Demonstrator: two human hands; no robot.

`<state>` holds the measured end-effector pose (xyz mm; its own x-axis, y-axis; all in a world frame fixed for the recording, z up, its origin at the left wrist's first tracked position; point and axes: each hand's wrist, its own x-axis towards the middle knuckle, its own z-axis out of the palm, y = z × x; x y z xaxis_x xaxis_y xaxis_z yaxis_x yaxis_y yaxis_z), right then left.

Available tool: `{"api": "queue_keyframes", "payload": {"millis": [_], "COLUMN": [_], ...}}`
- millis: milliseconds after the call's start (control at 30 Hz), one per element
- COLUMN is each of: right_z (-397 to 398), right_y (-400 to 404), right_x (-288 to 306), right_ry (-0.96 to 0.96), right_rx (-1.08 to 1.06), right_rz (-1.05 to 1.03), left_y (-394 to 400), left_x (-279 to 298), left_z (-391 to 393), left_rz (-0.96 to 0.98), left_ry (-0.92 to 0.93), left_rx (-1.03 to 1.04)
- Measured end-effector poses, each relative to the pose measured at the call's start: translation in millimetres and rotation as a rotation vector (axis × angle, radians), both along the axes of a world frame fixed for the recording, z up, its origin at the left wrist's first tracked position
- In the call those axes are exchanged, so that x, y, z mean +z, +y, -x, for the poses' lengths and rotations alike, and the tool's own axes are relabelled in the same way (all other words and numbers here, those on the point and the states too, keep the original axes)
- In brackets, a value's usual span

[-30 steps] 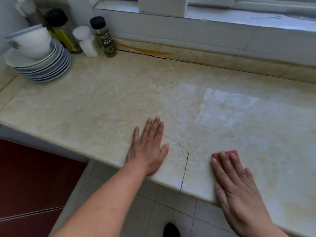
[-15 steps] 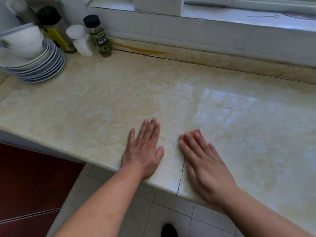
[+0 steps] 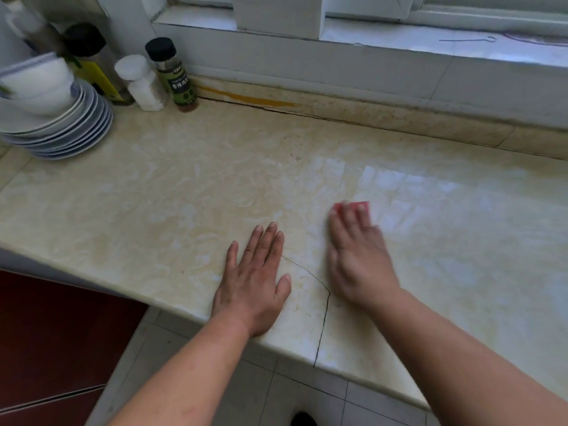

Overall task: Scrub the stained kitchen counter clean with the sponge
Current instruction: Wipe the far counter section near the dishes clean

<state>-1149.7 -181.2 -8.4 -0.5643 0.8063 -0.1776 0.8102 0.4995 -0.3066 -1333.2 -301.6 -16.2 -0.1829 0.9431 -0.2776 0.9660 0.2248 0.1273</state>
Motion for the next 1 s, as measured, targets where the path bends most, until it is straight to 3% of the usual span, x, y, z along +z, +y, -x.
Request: {"api": "queue_keyframes", "payload": {"millis": [133, 200, 267, 333, 400, 467, 633, 800, 1000], "right_z": [-18, -51, -81, -96, -87, -57, 20, -36, -158], "right_y": [-47, -37, 0, 47, 84, 102, 56, 13, 54], "right_x": [14, 15, 11, 5, 1, -2, 1, 8, -2], "right_ry": [0.043, 0.053, 0.033, -0.018, -0.047, -0.050, 0.015, 0.077, 0.006], "right_rx": [0.342, 0.393, 0.276, 0.029, -0.206, -0.283, 0.157, 0.365, -0.286], "right_rz": [0.028, 0.038, -0.008, -0.060, -0.075, -0.049, -0.006, -0.010, -0.071], "left_y": [0, 0, -1, -1, -2, -2, -1, -1, 1], "left_x": [2, 4, 3, 3, 2, 3, 2, 1, 2], "left_z": [-1, -1, -1, -1, -1, -1, 0, 0, 1], "left_rz": [-0.002, -0.003, -0.006, -0.012, -0.016, -0.012, -0.031, -0.049, -0.030], "left_ry": [-0.011, -0.020, -0.018, -0.029, -0.029, -0.019, -0.032, -0.046, -0.035], "left_rx": [0.000, 0.001, -0.001, -0.001, 0.002, 0.005, 0.012, 0.017, 0.021]}}
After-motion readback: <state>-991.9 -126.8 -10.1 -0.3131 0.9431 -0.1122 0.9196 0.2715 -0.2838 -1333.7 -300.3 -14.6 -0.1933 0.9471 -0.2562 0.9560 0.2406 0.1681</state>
